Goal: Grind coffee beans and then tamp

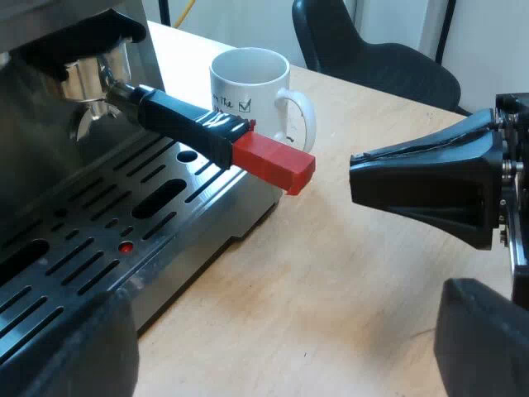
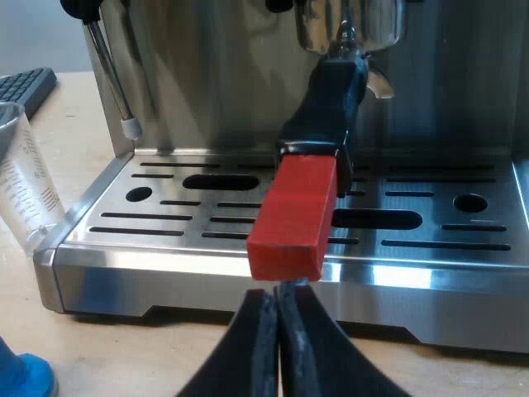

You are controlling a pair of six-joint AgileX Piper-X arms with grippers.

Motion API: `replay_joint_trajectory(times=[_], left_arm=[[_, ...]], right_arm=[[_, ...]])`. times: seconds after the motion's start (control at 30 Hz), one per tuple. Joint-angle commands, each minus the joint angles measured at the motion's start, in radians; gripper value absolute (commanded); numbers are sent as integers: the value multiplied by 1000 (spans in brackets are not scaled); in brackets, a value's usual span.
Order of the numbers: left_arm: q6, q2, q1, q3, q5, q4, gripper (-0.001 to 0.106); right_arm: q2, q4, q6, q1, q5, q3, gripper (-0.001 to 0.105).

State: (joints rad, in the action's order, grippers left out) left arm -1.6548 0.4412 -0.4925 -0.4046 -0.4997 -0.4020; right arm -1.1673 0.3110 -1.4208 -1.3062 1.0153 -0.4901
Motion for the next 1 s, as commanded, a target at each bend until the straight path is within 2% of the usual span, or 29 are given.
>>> replay_joint_trajectory(times=[0.03,0.57,0.67,1.0], left_arm=[[-1,3,-4,0,-5,13,74],[-1,3,-4,0,-5,13,74],[-3,3,-4,0,-5,13,74],[-3,3,-4,0,-5,13,74]], right_arm=[[0,7,-2,0,14,0,0],[0,1,-2,5,11,0,0],[0,1,-2,30,-44,0,0],[0,1,-2,58,-86,0,0]])
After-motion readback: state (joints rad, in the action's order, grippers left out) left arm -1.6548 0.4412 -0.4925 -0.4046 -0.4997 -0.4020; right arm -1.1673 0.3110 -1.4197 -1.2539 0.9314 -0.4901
